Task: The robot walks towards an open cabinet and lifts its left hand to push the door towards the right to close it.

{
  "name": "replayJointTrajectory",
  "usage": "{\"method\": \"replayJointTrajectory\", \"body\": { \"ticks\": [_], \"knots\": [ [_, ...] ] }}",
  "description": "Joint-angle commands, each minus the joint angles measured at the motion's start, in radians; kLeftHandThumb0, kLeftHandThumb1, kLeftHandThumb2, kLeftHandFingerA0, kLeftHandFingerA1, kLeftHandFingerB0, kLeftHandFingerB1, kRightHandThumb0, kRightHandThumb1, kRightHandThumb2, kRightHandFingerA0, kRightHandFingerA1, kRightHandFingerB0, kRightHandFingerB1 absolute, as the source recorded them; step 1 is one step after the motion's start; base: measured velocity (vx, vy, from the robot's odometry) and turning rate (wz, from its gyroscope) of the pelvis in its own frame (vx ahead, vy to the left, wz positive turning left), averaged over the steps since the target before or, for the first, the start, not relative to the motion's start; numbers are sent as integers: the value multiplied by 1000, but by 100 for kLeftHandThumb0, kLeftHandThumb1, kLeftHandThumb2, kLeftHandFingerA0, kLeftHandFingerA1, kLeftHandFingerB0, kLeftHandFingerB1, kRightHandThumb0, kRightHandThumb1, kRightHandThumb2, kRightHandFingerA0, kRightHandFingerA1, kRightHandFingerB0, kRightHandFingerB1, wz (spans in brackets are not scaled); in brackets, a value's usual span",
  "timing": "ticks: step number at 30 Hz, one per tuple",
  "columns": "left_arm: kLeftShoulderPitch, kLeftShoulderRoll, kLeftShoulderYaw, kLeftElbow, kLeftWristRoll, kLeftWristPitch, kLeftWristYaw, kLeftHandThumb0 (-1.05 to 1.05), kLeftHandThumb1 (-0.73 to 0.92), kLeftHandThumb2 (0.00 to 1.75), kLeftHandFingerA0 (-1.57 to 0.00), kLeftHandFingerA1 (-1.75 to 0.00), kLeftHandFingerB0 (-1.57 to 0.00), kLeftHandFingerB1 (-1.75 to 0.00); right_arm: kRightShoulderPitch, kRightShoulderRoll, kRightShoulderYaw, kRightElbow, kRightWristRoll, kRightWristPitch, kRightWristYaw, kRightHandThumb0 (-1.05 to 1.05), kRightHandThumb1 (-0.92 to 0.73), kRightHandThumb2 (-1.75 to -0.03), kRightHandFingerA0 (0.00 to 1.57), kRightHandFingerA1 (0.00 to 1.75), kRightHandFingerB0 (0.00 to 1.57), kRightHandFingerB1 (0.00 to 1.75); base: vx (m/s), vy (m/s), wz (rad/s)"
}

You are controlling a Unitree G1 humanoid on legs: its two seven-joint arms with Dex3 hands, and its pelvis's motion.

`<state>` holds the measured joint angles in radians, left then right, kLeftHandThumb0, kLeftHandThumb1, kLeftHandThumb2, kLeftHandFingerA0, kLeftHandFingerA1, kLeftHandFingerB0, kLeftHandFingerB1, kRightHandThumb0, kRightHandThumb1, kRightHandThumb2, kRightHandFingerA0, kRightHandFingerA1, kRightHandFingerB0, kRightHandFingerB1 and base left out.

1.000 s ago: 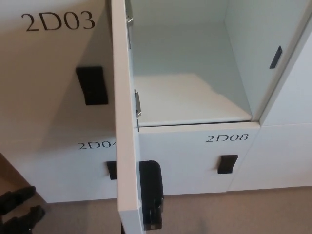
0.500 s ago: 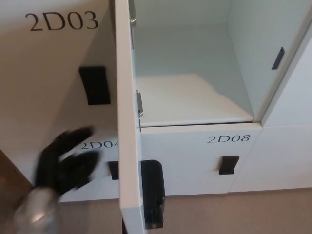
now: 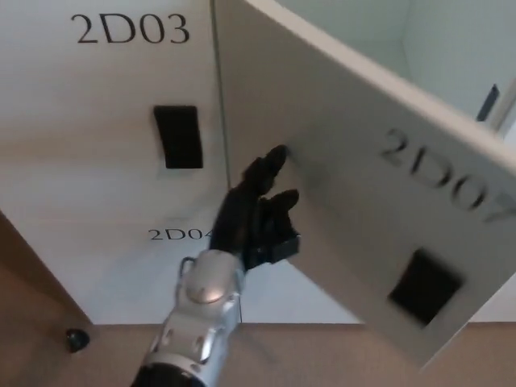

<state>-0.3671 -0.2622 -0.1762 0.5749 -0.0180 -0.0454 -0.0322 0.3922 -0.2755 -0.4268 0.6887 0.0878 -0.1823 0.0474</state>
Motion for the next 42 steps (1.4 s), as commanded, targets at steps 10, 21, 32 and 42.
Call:
{"method": "replayJointTrajectory", "body": {
  "ticks": [10,21,32,42],
  "knots": [
    [-160,-519,-986,-105,-102,292,-297,-52,55,94,-56,-61,-49,-56,39,119,-9,-254,170,-40,117,-14,-70,-60,63,58,56,50,0,0,0],
    [-165,-224,-755,-151,-15,290,-274,-84,29,56,-93,-48,-95,-49,45,56,-2,-273,139,-19,179,-18,-68,-60,62,53,54,46,0,0,0],
    [-675,73,-401,114,31,256,-259,-62,54,90,-33,-50,-43,-52,116,143,46,-520,142,47,140,-19,-71,-61,62,56,54,48,0,0,0],
    [-687,320,-281,-100,16,231,-281,-48,64,60,-60,-45,-56,-38,109,129,85,-577,110,57,164,-18,-73,-61,59,54,51,47,0,0,0]
  ]
}}
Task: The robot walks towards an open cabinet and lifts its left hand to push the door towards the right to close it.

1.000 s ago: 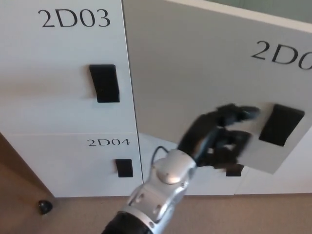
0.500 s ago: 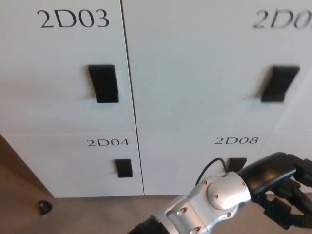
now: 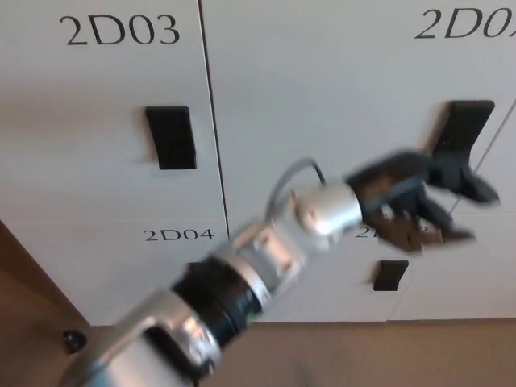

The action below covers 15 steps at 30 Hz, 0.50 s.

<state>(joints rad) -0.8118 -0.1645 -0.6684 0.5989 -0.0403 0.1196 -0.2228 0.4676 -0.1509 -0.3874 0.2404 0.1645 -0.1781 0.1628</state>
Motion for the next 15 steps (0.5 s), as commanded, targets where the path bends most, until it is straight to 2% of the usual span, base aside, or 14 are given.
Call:
{"method": "replayJointTrajectory", "body": {
  "ticks": [1,2,6,8,9,10,12,13,15],
  "knots": [
    [-242,223,211,-124,38,66,-91,-48,64,60,-60,-45,-56,-38,33,5,45,-129,33,53,49,-18,-73,-61,59,54,51,47,0,0,0],
    [-145,262,199,-240,49,75,-99,-43,62,59,-71,-52,-59,-39,30,-9,49,-142,33,67,57,-18,-73,-61,60,54,52,47,0,0,0],
    [126,378,167,-512,72,94,-106,-40,61,59,-76,-54,-62,-40,7,-50,69,-195,26,127,76,-15,-76,-61,57,54,50,49,0,0,0],
    [397,475,176,-612,55,32,-89,-45,62,59,-81,-60,-68,-42,-35,-92,117,-237,-57,177,70,-19,-76,-62,60,50,52,46,0,0,0],
    [397,475,176,-612,55,32,-89,-45,62,59,-81,-60,-68,-42,-35,-92,117,-237,-57,177,70,-19,-76,-62,60,50,52,46,0,0,0],
    [544,497,221,-586,18,-14,-66,-50,61,59,-79,-68,-72,-47,-79,-109,149,-239,-104,199,66,-20,-73,-61,63,52,54,47,0,0,0],
    [686,509,275,-550,-22,-53,-41,-50,61,59,-79,-68,-72,-47,-127,-124,182,-236,-146,221,62,-20,-73,-61,63,52,54,47,0,0,0],
    [758,495,340,-474,-56,-88,-18,-46,62,58,-82,-78,-75,-50,-172,-116,207,-209,-169,229,48,-21,-71,-60,64,52,55,47,0,0,0],
    [834,459,452,-342,-113,-122,23,-50,61,58,-83,-84,-74,-53,-239,-92,236,-148,-188,237,23,-20,-71,-60,63,53,54,47,0,0,0]
  ]
}}
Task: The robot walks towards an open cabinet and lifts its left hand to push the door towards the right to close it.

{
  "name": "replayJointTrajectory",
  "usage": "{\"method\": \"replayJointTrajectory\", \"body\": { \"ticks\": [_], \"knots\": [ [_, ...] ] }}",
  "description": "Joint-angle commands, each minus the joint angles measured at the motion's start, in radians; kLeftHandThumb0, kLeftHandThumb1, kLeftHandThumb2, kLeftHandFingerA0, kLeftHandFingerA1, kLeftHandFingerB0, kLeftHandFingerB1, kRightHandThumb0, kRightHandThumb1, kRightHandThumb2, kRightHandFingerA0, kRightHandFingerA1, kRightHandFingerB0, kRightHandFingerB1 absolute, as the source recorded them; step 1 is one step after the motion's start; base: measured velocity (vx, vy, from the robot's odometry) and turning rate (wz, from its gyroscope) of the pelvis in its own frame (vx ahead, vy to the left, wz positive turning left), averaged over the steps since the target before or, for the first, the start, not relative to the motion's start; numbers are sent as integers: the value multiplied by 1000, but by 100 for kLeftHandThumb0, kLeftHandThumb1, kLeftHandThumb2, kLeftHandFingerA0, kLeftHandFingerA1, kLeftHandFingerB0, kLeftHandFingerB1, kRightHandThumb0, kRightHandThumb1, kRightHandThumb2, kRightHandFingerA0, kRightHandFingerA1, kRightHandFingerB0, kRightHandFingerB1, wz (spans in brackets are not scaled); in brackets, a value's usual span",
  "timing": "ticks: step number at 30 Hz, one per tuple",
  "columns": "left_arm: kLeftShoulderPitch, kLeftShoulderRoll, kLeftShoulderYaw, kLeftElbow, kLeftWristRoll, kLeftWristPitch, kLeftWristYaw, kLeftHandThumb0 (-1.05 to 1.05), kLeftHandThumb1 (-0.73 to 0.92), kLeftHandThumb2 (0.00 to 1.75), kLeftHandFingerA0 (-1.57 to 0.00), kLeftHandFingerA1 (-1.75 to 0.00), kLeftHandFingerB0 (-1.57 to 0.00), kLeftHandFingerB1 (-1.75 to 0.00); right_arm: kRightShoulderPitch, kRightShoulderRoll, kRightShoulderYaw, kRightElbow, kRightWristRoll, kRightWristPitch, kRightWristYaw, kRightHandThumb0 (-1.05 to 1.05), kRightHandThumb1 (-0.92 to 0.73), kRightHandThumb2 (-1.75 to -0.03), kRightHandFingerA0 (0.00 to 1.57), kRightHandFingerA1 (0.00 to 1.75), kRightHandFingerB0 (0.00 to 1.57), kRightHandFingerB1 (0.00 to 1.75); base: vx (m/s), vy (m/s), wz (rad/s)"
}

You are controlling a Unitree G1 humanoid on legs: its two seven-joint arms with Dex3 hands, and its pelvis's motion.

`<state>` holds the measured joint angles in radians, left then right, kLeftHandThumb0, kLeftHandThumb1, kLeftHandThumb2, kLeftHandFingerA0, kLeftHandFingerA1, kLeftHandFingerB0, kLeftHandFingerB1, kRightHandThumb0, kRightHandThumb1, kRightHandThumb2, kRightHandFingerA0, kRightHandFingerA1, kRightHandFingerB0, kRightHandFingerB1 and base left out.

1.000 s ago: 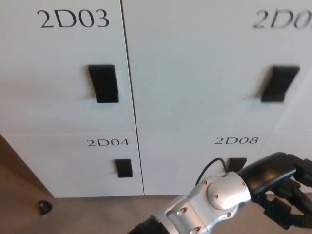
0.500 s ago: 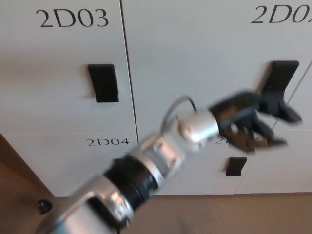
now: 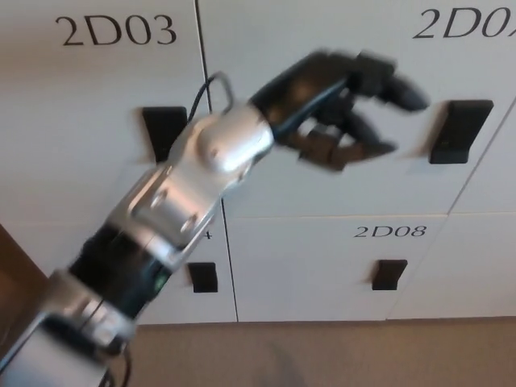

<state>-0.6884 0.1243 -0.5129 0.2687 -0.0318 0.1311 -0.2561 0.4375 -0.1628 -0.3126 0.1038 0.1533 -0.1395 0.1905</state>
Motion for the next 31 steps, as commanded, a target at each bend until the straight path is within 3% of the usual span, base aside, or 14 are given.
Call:
{"method": "replayJointTrajectory", "body": {
  "ticks": [1,5,6,8,9,18,20,31],
  "knots": [
    [734,153,345,41,-146,-139,73,-50,61,58,-83,-84,-74,-53,-235,-69,169,17,-180,200,-15,-20,-71,-60,63,53,54,47,0,0,0],
    [761,123,449,182,-198,-177,97,-50,66,59,-78,-81,-70,-60,-273,-38,180,116,-187,181,-49,-20,-71,-61,64,52,54,47,0,0,0],
    [767,118,521,274,-244,-169,101,-55,70,61,-71,-58,-58,-46,-277,-17,185,195,-204,150,-86,-21,-71,-61,65,53,54,47,0,0,0],
    [772,115,573,334,-274,-161,102,-55,70,61,-71,-58,-58,-46,-280,-4,190,249,-215,129,-112,-21,-71,-61,65,53,54,47,0,0,0],
    [752,130,610,405,-287,-149,104,-50,72,62,-61,-52,-53,-44,-288,-8,203,323,-247,108,-146,-16,-69,-60,67,55,56,47,0,0,0],
    [611,163,697,579,-254,-141,100,-44,72,61,-61,-53,-54,-49,-391,-94,202,587,-277,71,-230,-18,-73,-61,64,49,54,43,0,0,2],
    [604,162,683,601,-205,-162,130,-42,70,61,-68,-53,-59,-49,-413,-111,208,637,-279,78,-234,-19,-70,-60,66,50,56,44,0,0,0],
    [580,149,705,683,-125,-235,140,-41,67,60,-73,-57,-64,-53,-453,-131,264,721,-295,23,-224,-21,-69,-60,67,49,57,44,0,0,0]
  ]
}}
